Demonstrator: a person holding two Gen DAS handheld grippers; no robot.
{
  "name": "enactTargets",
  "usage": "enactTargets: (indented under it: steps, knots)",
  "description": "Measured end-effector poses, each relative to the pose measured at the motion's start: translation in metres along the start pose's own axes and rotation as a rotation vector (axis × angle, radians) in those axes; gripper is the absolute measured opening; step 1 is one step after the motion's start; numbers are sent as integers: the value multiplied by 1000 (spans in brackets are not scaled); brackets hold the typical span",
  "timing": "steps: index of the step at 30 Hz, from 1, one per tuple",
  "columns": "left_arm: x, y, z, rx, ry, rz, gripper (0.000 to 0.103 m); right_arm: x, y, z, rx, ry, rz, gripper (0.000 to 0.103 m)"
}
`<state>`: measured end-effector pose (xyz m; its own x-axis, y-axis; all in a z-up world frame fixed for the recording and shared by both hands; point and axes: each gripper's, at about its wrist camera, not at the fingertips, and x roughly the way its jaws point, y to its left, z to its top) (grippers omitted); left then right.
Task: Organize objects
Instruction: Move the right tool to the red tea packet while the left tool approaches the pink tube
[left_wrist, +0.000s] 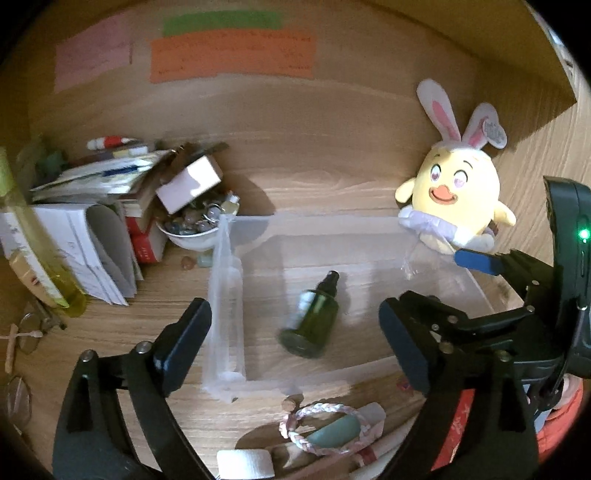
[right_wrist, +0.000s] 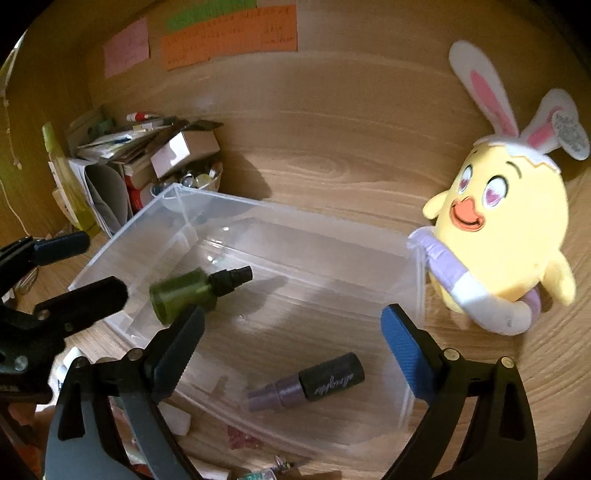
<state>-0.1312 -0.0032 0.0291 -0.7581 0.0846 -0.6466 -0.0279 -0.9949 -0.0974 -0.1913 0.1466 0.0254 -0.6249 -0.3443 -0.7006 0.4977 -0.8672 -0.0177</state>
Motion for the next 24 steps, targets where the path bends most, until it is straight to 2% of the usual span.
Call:
enactTargets:
  steps: [7, 12, 17, 24]
  knots:
    - [-20, 8, -7, -8, -17, 24, 98, -21, 1, -7, -1, -18, 1, 97]
    - [-32, 14, -16, -13, -13, 38, 99, -38, 8, -15, -16, -27, 37, 97]
    - [-44, 22, -28, -27, -11, 53, 99, -59, 18, -30, -57, -50, 42, 102]
    - [-53, 35, -50, -38, 11, 102, 99, -62, 33, -55, -72, -9, 64, 102]
